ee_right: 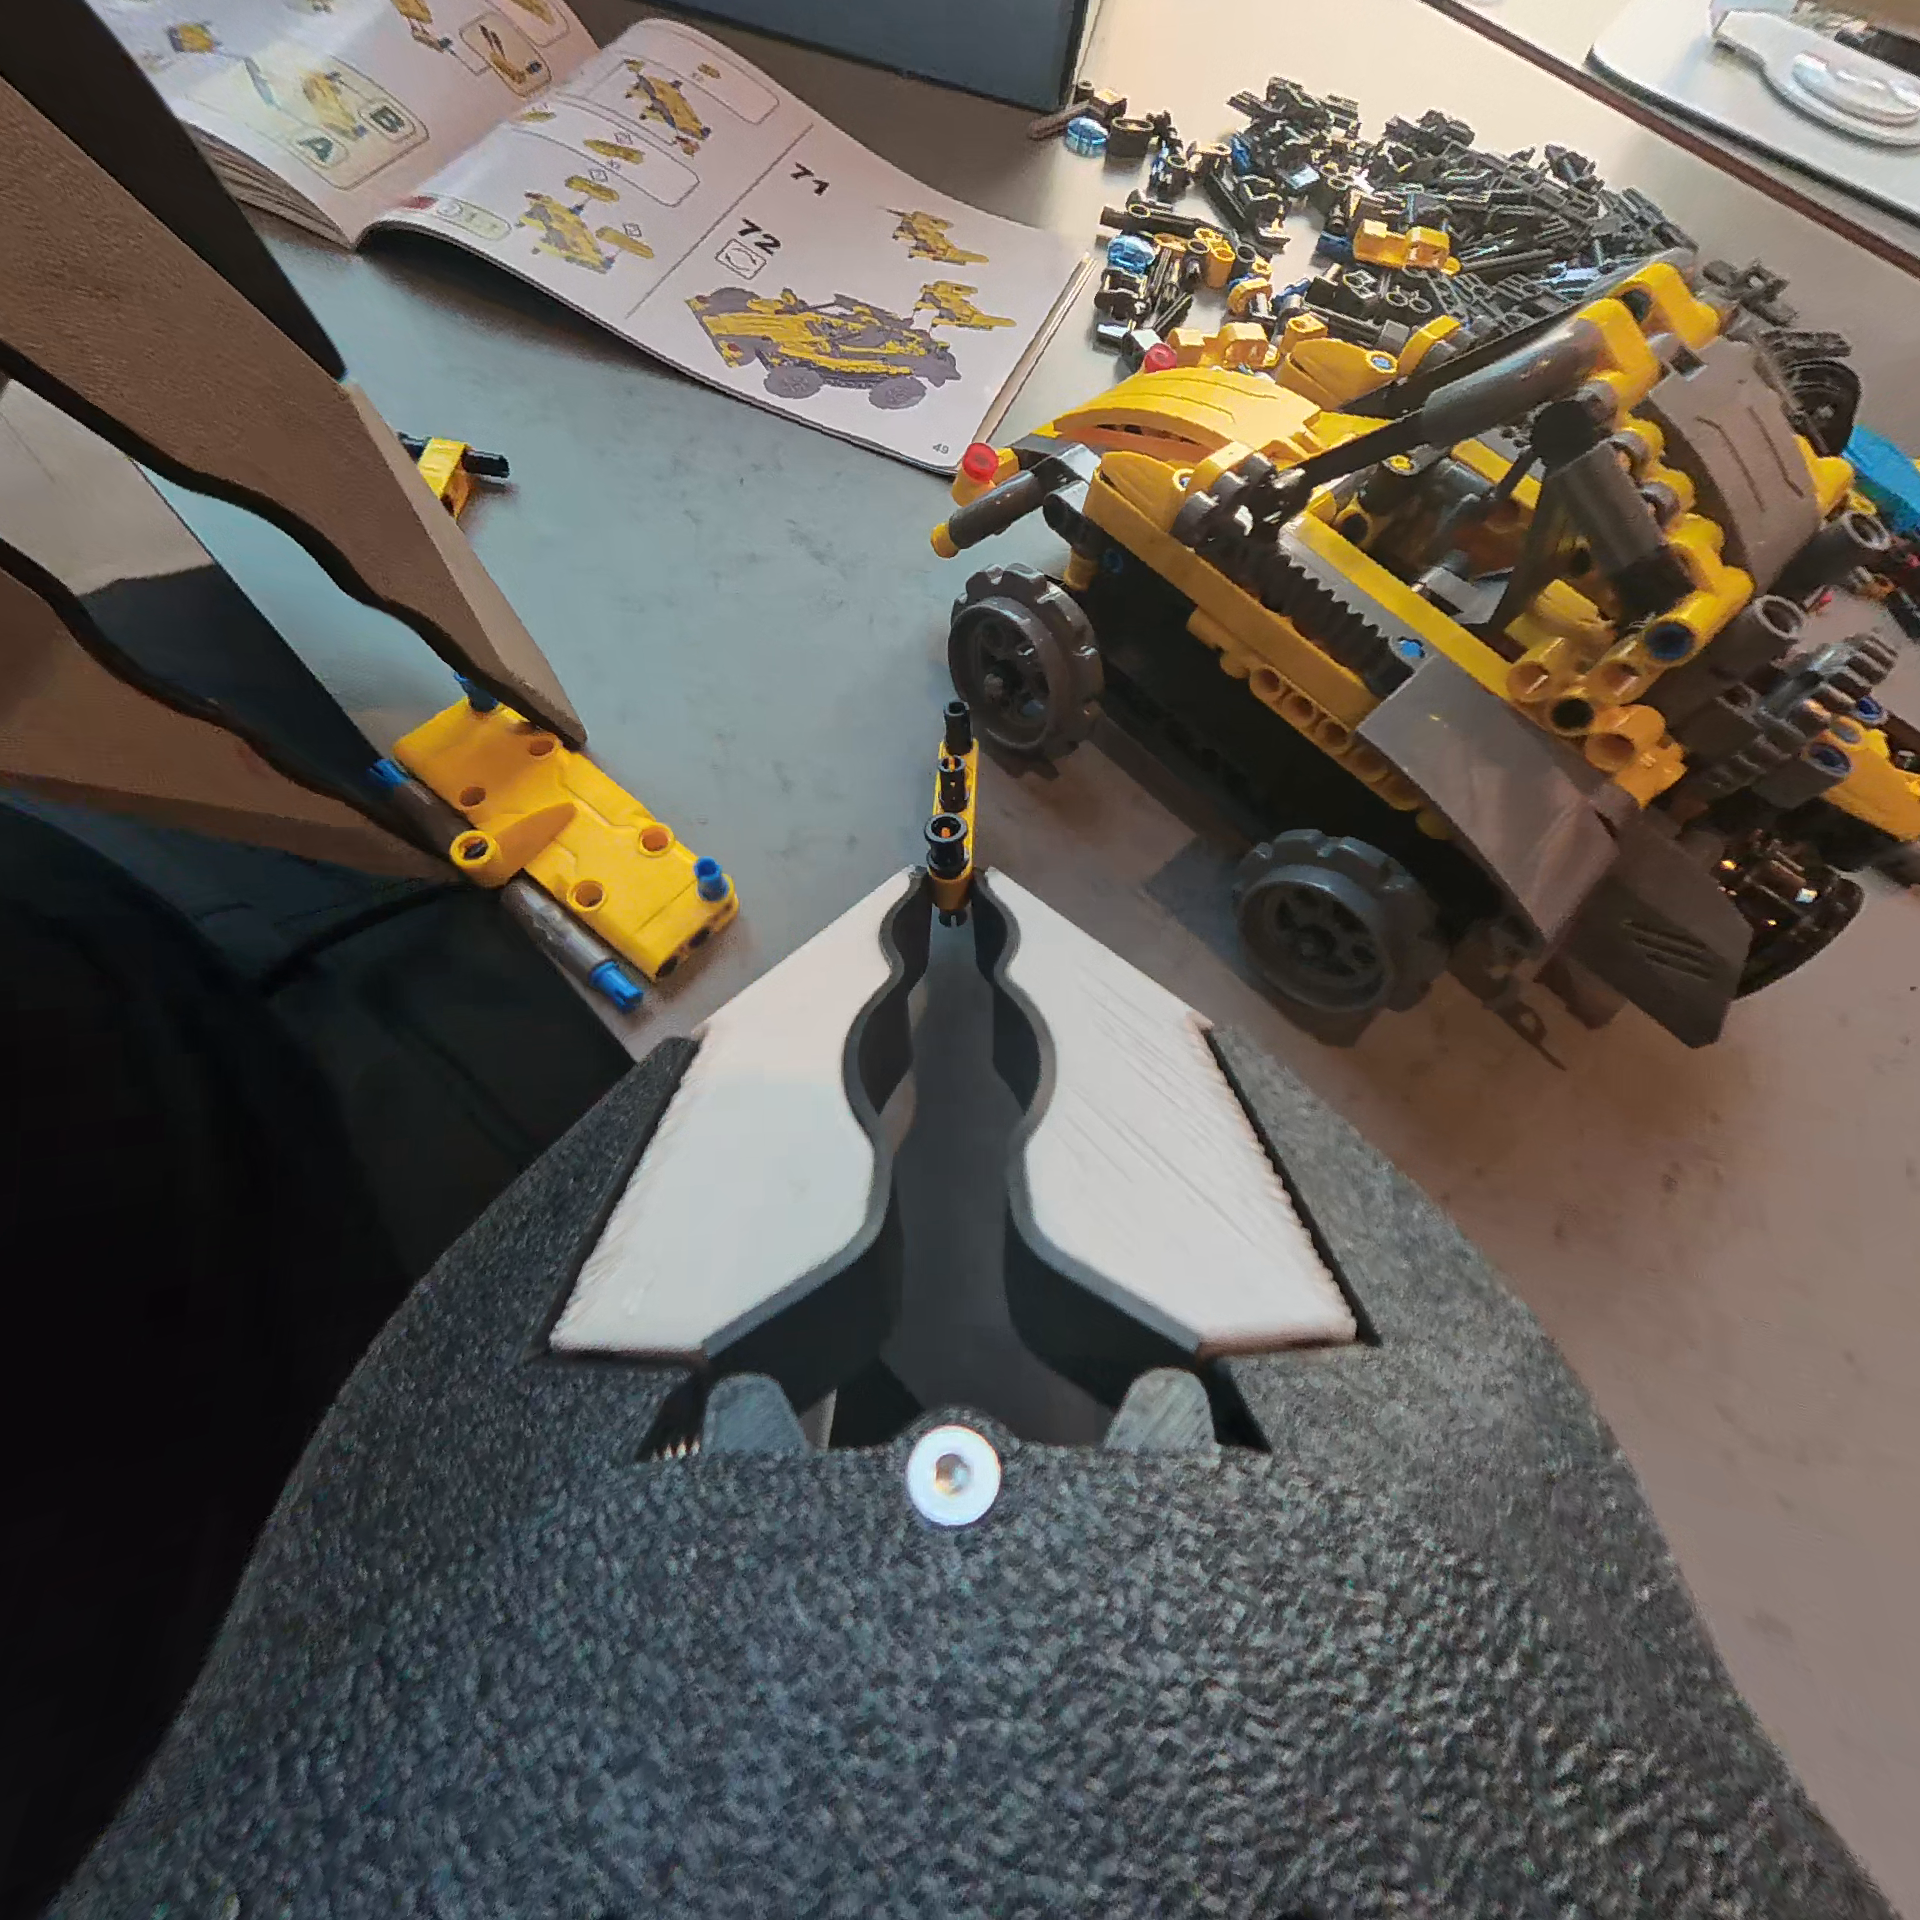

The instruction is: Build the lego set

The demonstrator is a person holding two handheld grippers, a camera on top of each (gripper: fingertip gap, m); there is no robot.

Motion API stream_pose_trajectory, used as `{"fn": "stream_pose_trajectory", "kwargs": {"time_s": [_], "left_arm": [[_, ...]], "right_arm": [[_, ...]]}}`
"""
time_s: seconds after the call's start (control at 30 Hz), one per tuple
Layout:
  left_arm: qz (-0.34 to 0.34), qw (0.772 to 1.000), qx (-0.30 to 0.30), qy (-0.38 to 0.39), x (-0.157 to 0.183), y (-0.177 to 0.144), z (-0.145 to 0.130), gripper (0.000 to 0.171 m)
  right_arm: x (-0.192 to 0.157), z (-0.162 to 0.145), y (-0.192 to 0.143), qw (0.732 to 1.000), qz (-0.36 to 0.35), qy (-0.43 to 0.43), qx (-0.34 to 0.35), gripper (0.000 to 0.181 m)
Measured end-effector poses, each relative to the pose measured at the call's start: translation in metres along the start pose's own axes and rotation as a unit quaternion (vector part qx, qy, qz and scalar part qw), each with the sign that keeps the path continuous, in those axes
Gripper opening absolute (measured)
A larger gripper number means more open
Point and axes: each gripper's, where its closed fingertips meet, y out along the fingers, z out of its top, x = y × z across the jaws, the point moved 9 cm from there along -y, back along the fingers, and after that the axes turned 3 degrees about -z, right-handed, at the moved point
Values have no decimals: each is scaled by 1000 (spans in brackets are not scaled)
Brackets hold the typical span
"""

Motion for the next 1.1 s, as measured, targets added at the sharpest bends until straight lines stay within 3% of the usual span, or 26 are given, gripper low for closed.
{"fn": "stream_pose_trajectory", "kwargs": {"time_s": [0.07, 0.13, 0.23, 0.37, 0.57, 0.7, 0.9, 0.97, 1.1], "left_arm": [[29, 999, 13, 22, 4, -4, 0, 45], [52, 995, 37, 73, 15, -7, 2, 42], [90, 986, 11, 138, 25, 3, -2, 48], [137, 976, -14, 169, 21, 12, -4, 46], [132, 979, 27, 151, 23, 2, -9, 26], [115, 984, 43, 128, 21, -2, -11, 21], [163, 974, 49, 151, 31, -2, -15, 12], [176, 969, 45, 168, 34, -3, -15, 9], [176, 968, 39, 173, 34, -4, -14, 9]], "right_arm": [[-1, 0, 1, 1000, 3, -1, -1, 8], [-2, -1, 2, 1000, 4, -1, -3, 8], [-2, 0, 2, 1000, 6, 2, 0, 8], [-3, -1, 2, 1000, 11, 8, 0, 8], [-1, -1, 1, 1000, 12, 14, 4, 8], [-3, -1, 2, 1000, 17, 15, 4, 8], [-6, 0, 2, 1000, 13, 5, 3, 8], [-5, 0, 3, 1000, -11, -26, -9, 8], [-8, 0, 5, 974, -112, -188, -59, 8]]}}
